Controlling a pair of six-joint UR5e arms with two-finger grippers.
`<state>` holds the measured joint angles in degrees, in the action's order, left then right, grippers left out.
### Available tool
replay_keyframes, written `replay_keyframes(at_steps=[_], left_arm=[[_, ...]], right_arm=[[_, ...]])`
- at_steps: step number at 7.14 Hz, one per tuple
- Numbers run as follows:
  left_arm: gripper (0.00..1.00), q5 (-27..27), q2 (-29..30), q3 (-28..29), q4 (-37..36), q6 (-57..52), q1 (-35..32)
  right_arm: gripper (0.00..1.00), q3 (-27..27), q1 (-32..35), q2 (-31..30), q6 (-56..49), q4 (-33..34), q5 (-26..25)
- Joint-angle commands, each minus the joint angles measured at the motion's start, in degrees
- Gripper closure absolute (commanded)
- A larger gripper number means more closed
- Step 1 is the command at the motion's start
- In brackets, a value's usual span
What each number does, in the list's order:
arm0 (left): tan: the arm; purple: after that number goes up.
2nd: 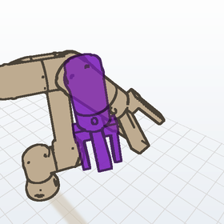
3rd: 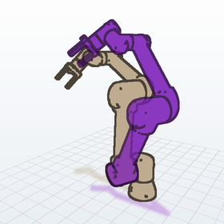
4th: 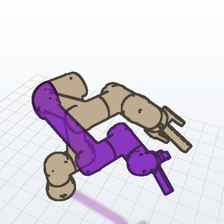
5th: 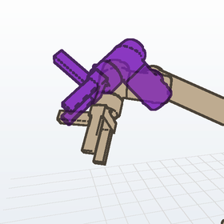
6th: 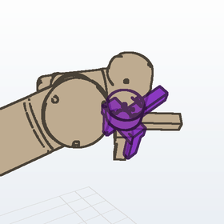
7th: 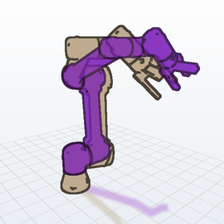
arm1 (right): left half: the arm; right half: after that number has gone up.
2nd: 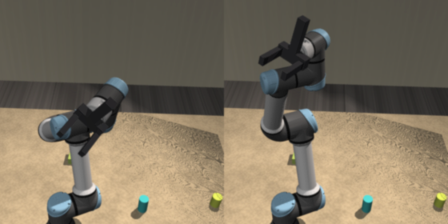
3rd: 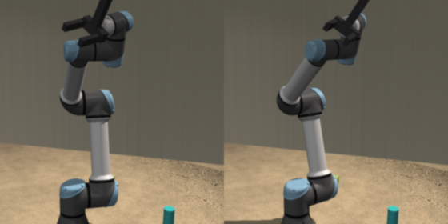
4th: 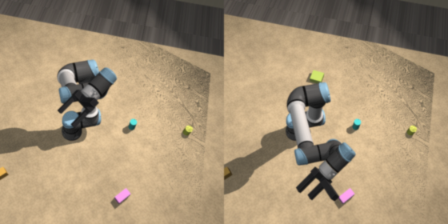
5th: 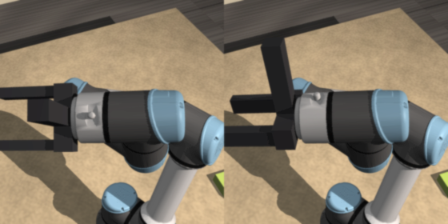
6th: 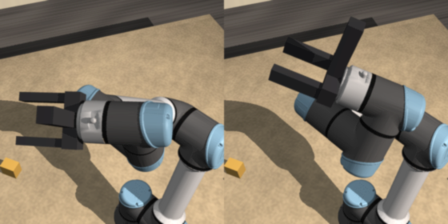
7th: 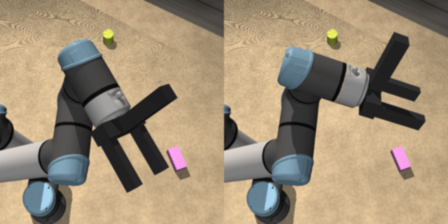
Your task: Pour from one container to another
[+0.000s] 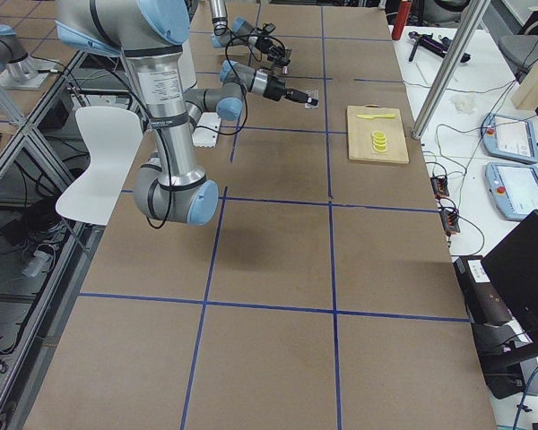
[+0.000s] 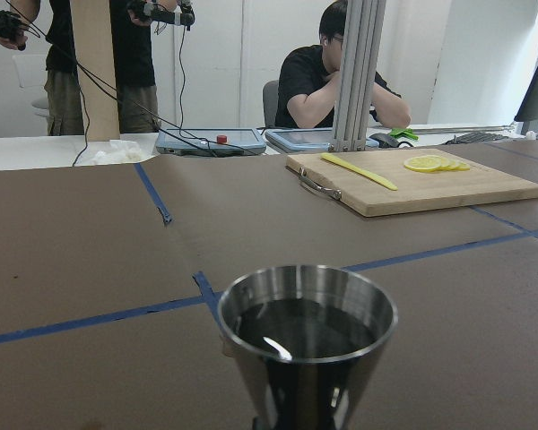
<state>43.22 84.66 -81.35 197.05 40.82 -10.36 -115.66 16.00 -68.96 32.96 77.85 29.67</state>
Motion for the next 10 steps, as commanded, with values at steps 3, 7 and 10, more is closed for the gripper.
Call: replay_keyframes(at_steps=[3,7,10], left_arm=[[1.00,-0.1,0.6,0.4,0.0,-0.3,0.0],[0.98,-0.1,0.6,0.4,0.0,-0.3,0.1],[0.98,-0.2,0.6,0.4,-0.1,-0.4,0.2]], right_arm=[[1.00,-0.1,0.0,-0.3,0.1,-0.1,-0.1],[1.00,-0.1,0.0,-0.3,0.1,-0.1,-0.1],[1.00,-0.1,0.0,-0.3,0.1,-0.1,-0.1]])
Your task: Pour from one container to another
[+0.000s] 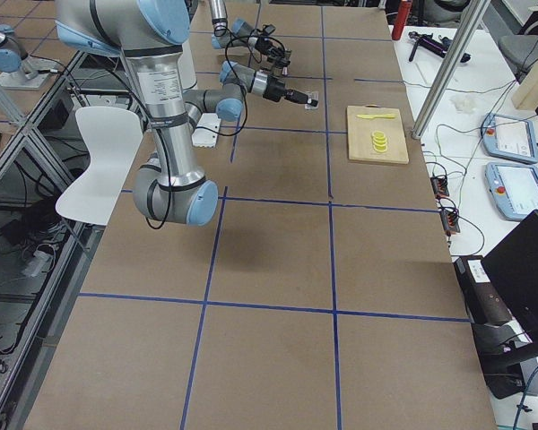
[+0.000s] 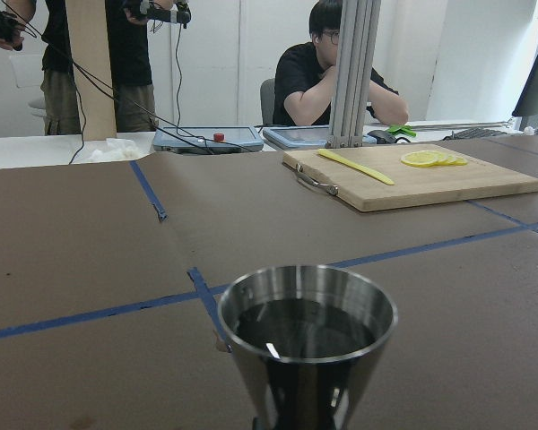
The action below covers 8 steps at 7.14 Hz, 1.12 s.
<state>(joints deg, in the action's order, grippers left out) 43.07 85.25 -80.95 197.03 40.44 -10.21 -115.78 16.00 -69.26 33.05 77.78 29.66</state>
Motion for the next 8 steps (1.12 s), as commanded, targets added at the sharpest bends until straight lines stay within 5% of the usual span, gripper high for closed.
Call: replay_keyframes(at_steps=[1,6,7,8], left_arm=[[0.98,0.0,0.0,0.0,-0.1,-0.1,0.0],[0.98,0.1,0.8,0.7,-0.8,-0.2,0.2],[0.95,0.1,0.8,0.7,-0.7,-0.2,0.1],[0.83,0.1,0.8,0.7,-0.7,-0.2,0.2]], right_arm=[[1.00,0.0,0.0,0.0,0.0,0.0,0.0],[1.00,-0.1,0.0,0.0,0.0,0.0,0.0],[1.00,-0.1,0.0,0.0,0.0,0.0,0.0],[1.00,-0.1,0.0,0.0,0.0,0.0,0.0]])
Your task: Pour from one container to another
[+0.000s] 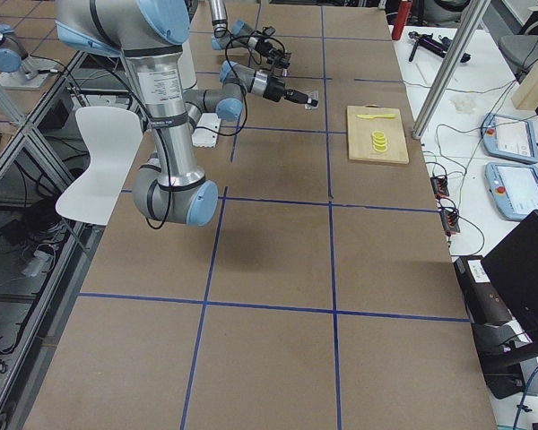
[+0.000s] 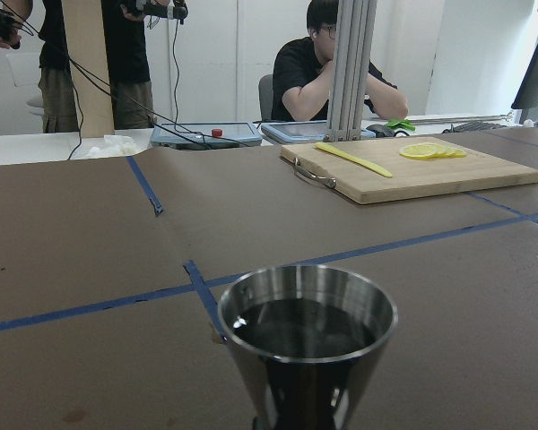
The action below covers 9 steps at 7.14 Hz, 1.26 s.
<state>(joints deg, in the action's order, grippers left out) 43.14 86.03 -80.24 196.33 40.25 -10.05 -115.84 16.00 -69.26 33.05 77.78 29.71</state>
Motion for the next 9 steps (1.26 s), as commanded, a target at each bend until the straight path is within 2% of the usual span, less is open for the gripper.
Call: replay_keyframes(at_steps=[1,2,3,5,6,9], left_arm=[[0.66,0.0,0.0,0.0,0.0,0.0,0.0],[0.48,0.0,-0.1,-0.1,0.0,0.0,0.0],[0.37,0.0,0.0,-0.1,0.0,0.0,-0.1],[0.30,0.0,0.0,-0.1,0.0,0.0,0.0],[0.01,0.0,-0.1,-0.4,0.2,0.0,-0.1],[0.00,-0.7,-1.5,-4.3,1.3,0.1,-0.8]], right_arm=[[1.00,0.0,0.0,0.1,0.0,0.0,0.0],[1.00,0.0,0.0,0.1,0.0,0.0,0.0],[1.00,0.0,0.0,0.1,0.0,0.0,0.0],[1.00,-0.1,0.0,0.1,0.0,0.0,0.0],[1.00,-0.1,0.0,0.1,0.0,0.0,0.0],[1.00,-0.3,0.0,0.2,0.0,0.0,0.0]])
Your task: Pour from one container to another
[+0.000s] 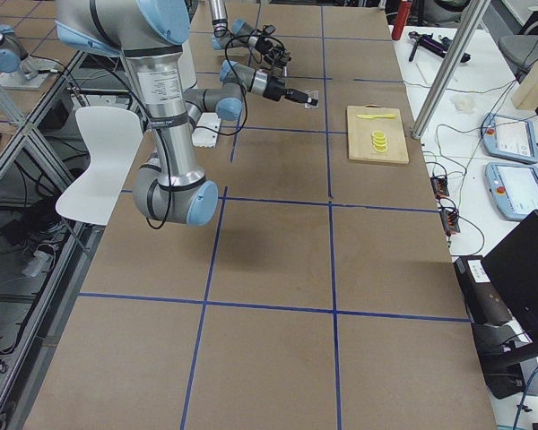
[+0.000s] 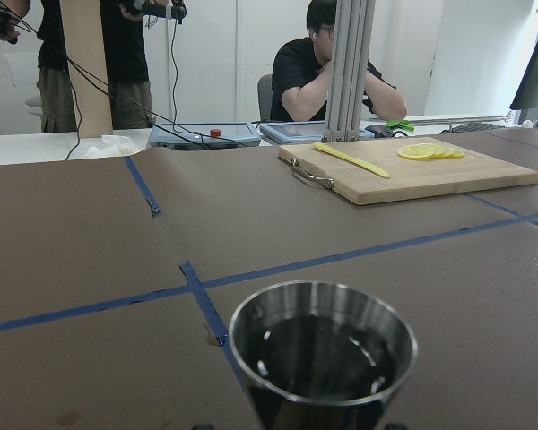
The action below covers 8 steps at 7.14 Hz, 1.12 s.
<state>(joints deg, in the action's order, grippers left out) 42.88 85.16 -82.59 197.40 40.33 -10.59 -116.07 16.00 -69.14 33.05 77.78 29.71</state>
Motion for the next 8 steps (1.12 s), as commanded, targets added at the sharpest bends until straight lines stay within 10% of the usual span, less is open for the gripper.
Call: replay_keyframes(at_steps=[1,5,8], left_arm=[[0.00,-2.1,-0.6,-2.7,0.3,-0.1,-0.2],[0.00,0.5,-6.1,-11.4,1.7,-4.7,-3.0],[0.00,26.2,-6.8,-10.9,1.7,-8.5,-22.0]], right_arm=[[1.00,0.0,0.0,0.1,0.0,0.0,0.0],[1.00,0.0,0.0,0.3,-0.1,0.0,0.0],[1.00,0.0,0.0,0.3,0.0,0.0,0.1]])
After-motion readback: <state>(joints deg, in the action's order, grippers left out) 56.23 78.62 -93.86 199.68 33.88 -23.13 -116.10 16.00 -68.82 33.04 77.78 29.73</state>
